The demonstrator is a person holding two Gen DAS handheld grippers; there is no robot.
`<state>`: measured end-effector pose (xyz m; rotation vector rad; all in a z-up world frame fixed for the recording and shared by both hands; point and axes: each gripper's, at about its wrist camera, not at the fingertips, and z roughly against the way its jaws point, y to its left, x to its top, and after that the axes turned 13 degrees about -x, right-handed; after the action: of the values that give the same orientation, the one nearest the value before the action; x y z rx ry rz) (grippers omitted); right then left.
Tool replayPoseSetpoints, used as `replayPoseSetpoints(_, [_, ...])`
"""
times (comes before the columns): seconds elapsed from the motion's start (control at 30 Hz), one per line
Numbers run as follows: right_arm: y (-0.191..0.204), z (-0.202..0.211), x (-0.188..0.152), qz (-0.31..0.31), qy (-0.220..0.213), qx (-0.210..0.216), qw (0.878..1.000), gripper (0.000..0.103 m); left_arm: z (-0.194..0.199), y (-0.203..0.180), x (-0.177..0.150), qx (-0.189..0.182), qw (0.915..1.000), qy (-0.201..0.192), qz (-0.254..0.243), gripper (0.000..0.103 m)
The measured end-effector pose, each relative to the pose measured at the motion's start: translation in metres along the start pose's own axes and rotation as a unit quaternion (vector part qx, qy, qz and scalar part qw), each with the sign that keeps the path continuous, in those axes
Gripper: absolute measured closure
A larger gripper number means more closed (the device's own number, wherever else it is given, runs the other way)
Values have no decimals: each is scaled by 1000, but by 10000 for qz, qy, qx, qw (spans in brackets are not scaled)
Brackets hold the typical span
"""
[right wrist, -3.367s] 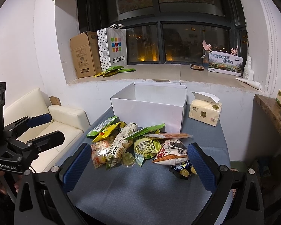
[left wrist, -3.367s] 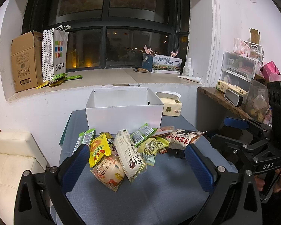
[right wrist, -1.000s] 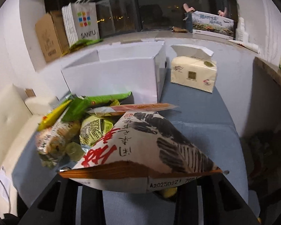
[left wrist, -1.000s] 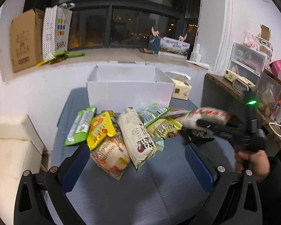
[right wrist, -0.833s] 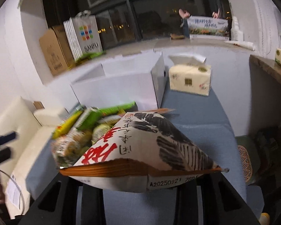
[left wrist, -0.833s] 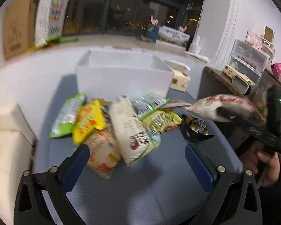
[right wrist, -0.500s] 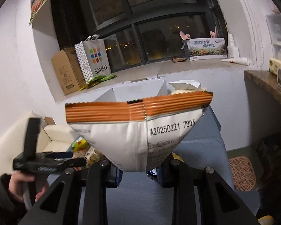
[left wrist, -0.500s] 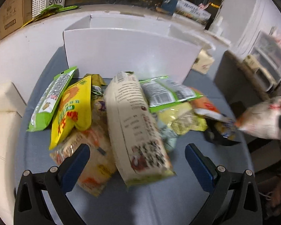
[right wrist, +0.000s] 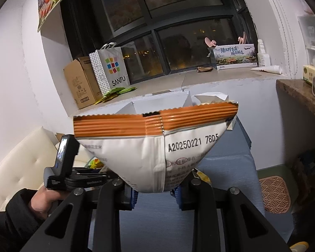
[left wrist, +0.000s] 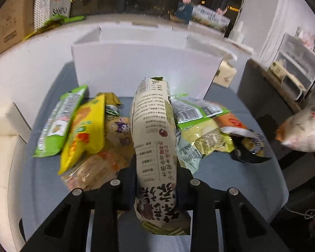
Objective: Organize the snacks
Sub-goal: 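Carry both bags into the white box and open both grippers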
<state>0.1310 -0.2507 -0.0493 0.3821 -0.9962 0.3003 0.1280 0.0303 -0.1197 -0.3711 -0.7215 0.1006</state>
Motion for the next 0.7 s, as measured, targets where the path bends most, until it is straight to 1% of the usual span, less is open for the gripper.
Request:
replayPoseSetpoints(0.07, [3,1,1,43,-12,-4,10000,74,24,0,-6,-244,9993,-269,48,72])
replayPoseSetpoints(0.2, [5,1,2,-14,-7,127,9999,74,65,-3,0,-610,9947,-826,33,72])
replayPoseSetpoints(0.23, [6,-1,5,-43,-5,202,9998,74,75,-4,7,-694,9927,-990,-3,72])
replayPoseSetpoints(0.27, [6,-2,7,-60,0,252,9997,74,81,-5,12,-714,9918,-1063,-35,72])
replayPoseSetpoints(0.3, [7,-5,10,-92,15,306,9995,74,87,-4,24,-722,9901,-1203,-96,72])
replayPoseSetpoints(0.33, [8,-9,17,-155,44,408,9990,74,88,-4,32,-734,9892,-1261,-113,72])
replayPoseSetpoints(0.37, [8,-14,25,-201,40,506,9985,74,90,-1,47,-755,9875,-1373,-164,72])
replayPoseSetpoints(0.4, [10,-19,32,-219,37,567,9981,74,89,1,58,-744,9867,-1431,-204,72])
replayPoseSetpoints(0.5, [18,-42,62,-119,23,479,9988,74,78,12,103,-666,9862,-1487,-296,72])
replayPoseSetpoints(0.53, [21,-54,78,-104,64,474,9988,74,72,17,115,-619,9865,-1480,-321,72])
replayPoseSetpoints(0.57, [23,-63,89,-136,110,477,9987,74,62,23,136,-549,9871,-1465,-334,72])
replayPoseSetpoints(0.63, [27,-90,115,-159,271,531,9981,74,49,31,162,-457,9882,-1406,-390,72])
replayPoseSetpoints(0.67, [29,-98,123,-153,308,510,9981,74,35,39,182,-329,9898,-1328,-401,72])
replayPoseSetpoints(0.7, [32,-113,135,-80,420,467,9980,74,24,47,194,-272,9908,-1274,-372,72])
